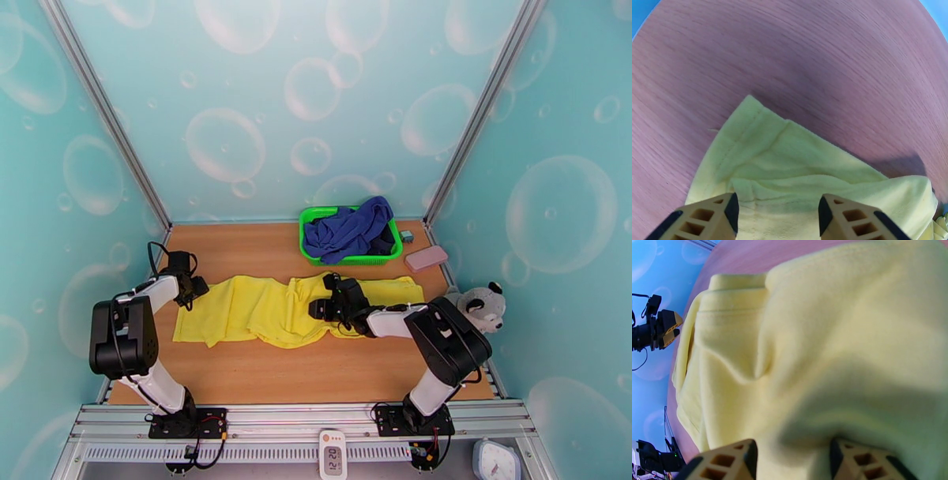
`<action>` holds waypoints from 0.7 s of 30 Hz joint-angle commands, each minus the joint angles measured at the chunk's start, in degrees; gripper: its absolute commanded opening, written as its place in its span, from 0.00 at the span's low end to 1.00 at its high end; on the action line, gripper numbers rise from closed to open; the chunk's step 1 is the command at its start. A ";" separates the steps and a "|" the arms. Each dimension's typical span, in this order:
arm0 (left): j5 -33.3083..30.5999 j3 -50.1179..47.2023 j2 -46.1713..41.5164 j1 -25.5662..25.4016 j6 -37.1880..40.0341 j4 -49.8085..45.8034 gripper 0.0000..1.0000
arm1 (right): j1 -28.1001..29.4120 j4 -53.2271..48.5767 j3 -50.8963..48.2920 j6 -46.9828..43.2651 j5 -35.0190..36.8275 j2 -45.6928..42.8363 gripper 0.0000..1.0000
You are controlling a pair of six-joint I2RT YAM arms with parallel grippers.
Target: Fold and stack the trousers
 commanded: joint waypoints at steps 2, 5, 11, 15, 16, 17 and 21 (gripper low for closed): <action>-1.61 0.88 1.46 1.12 -0.94 1.05 0.54 | -0.35 -8.13 -2.87 0.70 0.42 1.41 0.53; -1.76 0.54 1.63 1.13 -1.41 0.32 0.53 | -0.29 -8.26 -2.83 0.74 0.50 1.36 0.53; -1.14 -1.08 2.29 1.30 -0.93 1.63 0.53 | -0.21 -8.25 -2.52 0.70 0.30 1.69 0.53; -0.81 -1.09 2.66 1.30 -1.20 1.42 0.46 | -0.24 -8.73 -2.59 0.61 0.58 1.32 0.53; -0.83 -1.17 2.67 1.35 -1.37 1.19 0.44 | -0.27 -8.65 -2.69 0.74 0.68 1.25 0.53; -0.87 -1.24 2.60 1.39 -1.50 1.01 0.41 | -0.25 -8.58 -2.78 0.77 0.77 1.18 0.53; -0.80 -2.20 2.20 1.55 -1.89 0.80 0.34 | -0.21 -8.20 -2.70 0.93 0.38 1.57 0.53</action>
